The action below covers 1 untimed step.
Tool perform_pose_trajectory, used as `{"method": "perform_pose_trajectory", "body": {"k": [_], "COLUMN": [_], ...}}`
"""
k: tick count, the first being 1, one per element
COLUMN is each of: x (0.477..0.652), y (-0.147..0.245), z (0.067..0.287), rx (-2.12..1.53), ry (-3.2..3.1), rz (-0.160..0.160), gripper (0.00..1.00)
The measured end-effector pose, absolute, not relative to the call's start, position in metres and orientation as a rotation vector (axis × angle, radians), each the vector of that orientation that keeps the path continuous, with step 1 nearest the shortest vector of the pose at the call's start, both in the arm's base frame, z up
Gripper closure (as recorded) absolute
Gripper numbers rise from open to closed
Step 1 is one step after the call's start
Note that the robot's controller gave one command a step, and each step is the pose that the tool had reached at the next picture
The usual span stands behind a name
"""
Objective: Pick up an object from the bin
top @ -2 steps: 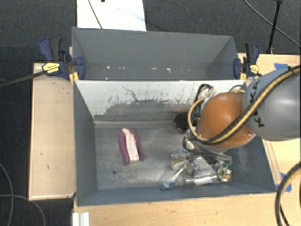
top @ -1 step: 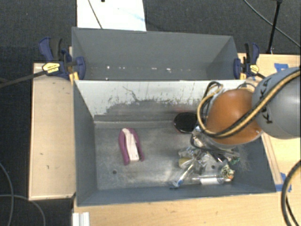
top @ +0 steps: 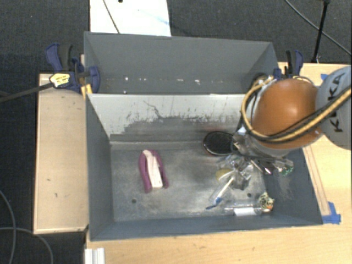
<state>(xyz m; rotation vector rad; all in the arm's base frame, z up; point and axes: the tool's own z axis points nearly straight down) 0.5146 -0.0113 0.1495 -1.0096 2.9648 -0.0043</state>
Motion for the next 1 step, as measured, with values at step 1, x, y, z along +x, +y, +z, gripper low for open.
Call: {"method": "perform_pose_trajectory", "body": {"k": [1], "x": [0.5607], "y": [-0.0057], "z": [0.2322], "rx": [-1.063], "ry": [2.942], "rz": [-0.006], "gripper": [1.00]}}
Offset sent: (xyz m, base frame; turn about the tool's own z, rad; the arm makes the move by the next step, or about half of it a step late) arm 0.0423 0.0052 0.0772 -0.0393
